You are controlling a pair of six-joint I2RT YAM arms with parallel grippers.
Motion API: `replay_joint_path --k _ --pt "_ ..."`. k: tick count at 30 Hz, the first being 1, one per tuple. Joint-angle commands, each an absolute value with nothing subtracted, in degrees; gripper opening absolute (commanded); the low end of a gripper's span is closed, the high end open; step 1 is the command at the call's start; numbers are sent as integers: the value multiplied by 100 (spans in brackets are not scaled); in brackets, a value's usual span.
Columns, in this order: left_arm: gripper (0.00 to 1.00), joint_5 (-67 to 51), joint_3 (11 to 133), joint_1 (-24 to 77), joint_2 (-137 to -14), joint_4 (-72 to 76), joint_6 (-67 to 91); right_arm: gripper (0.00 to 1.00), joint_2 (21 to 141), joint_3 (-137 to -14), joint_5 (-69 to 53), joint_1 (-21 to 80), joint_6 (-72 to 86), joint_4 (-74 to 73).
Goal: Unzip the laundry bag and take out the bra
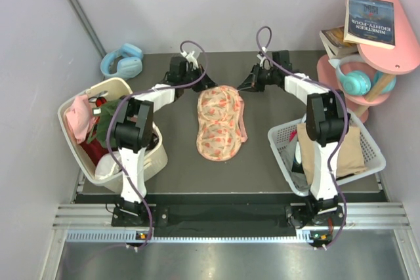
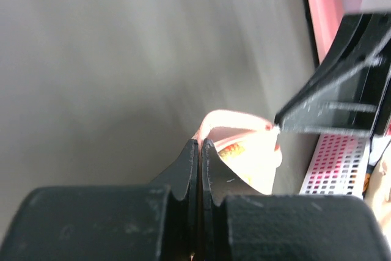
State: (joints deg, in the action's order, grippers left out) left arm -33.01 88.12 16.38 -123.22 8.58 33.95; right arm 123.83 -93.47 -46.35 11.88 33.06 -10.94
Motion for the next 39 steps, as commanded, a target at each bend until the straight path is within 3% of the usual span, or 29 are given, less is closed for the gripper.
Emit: replay_joint_path --k 1,7,9,10,13,17,28,39 --pt "0 -3006 8395 1424 -11664 958 3094 0 12559 -10001 -4614 1116 3191 -1309" --pt "3 -3811 7726 1450 -11225 958 2804 0 12806 -10468 -4597 1177 3068 -1538" --pt "14 -4077 7585 1476 -11127 976 2673 0 12814 -10433 -4640 1239 3041 -1521" --pt "38 -4130 7559 1494 -11023 923 2602 0 12814 -10415 -4658 1309 3015 -1521" --pt "63 -4263 7594 1503 -10890 739 2374 0 12736 -10179 -4693 1423 2944 -1424" --pt "75 -4464 7988 1477 -10977 624 2206 0 12551 -9705 -4825 1468 2962 -1178" --pt "75 -5115 9464 1740 -12286 774 2444 0 12217 -9211 -5115 1485 2927 -853" --pt "75 -5370 9510 1960 -12806 395 2083 0 12050 -8904 -5247 1485 3182 -492"
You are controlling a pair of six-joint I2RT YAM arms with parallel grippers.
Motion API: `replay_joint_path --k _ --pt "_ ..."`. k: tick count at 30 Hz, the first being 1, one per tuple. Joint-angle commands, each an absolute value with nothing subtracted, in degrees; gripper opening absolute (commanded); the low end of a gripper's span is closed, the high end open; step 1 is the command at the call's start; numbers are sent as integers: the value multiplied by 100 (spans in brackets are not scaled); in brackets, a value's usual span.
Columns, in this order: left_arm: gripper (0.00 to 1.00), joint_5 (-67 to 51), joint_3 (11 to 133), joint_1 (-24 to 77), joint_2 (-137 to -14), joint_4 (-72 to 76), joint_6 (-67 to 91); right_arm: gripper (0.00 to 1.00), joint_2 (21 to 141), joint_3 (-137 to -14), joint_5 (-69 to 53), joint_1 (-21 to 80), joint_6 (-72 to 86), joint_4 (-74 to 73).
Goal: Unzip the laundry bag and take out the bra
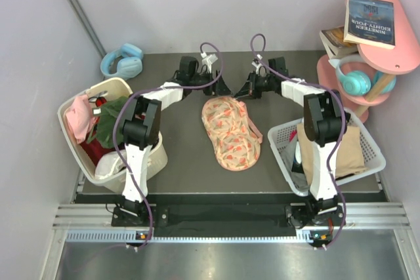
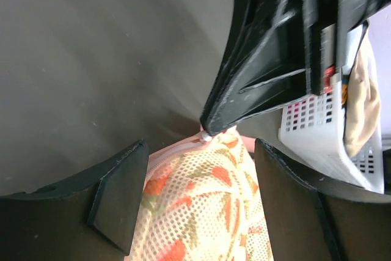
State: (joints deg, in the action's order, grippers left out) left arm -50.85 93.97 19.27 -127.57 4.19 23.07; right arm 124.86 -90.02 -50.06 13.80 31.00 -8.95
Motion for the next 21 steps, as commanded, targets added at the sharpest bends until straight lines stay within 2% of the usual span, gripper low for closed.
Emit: replay_joint_path --k 1,4,7,8,12,14,21 --pt "75 -5379 9440 1986 -12806 404 2083 0 12041 -8877 -5256 1485 3190 -483" --pt "75 -5300 9299 2030 -12753 378 1987 0 12015 -8842 -5247 1485 3208 -457" --pt "67 -5300 9264 2048 -12779 264 1934 0 11980 -8789 -5238 1485 3261 -378" --pt "58 -5282 9238 2057 -12771 238 1890 0 11971 -8780 -5238 1485 3278 -361" --pt "43 -5186 9167 2074 -12727 62 1749 0 11944 -8701 -5229 1485 3348 -238" --pt "41 -5150 9132 2066 -12709 18 1697 0 11918 -8649 -5212 1485 3418 -150" --pt "5 -5150 9053 2066 -12674 -149 1600 0 11883 -8613 -5186 1485 3498 -53"
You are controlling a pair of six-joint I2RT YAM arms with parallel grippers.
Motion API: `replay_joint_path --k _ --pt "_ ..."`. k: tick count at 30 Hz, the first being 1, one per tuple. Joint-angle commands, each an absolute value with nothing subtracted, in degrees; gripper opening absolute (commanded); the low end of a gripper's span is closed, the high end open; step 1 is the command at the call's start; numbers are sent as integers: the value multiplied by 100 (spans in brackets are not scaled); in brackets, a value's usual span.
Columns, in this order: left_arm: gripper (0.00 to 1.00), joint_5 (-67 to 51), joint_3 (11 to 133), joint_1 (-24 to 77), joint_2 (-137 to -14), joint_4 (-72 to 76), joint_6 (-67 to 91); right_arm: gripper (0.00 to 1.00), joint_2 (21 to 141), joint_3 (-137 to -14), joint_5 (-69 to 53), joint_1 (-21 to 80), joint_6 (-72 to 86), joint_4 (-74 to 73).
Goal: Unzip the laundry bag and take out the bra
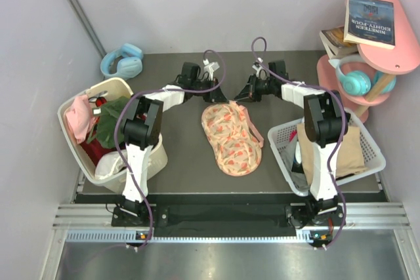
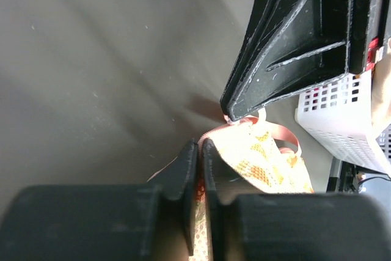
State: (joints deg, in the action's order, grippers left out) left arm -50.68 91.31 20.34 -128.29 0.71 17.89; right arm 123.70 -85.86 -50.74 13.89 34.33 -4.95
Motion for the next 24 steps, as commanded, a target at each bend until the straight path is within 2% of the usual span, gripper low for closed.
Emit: replay_joint_path --k 1,7,24 --pt "0 -5142 9044 2065 -12665 -158 1574 0 11883 -8605 -5168 1485 3498 -44" --pt "0 -4826 8939 2022 -12577 -369 1441 0 11883 -8587 -5036 1485 3498 -132" --pt "0 -4034 8271 1283 -11945 237 1793 0 11953 -8525 -4816 1468 3322 -475"
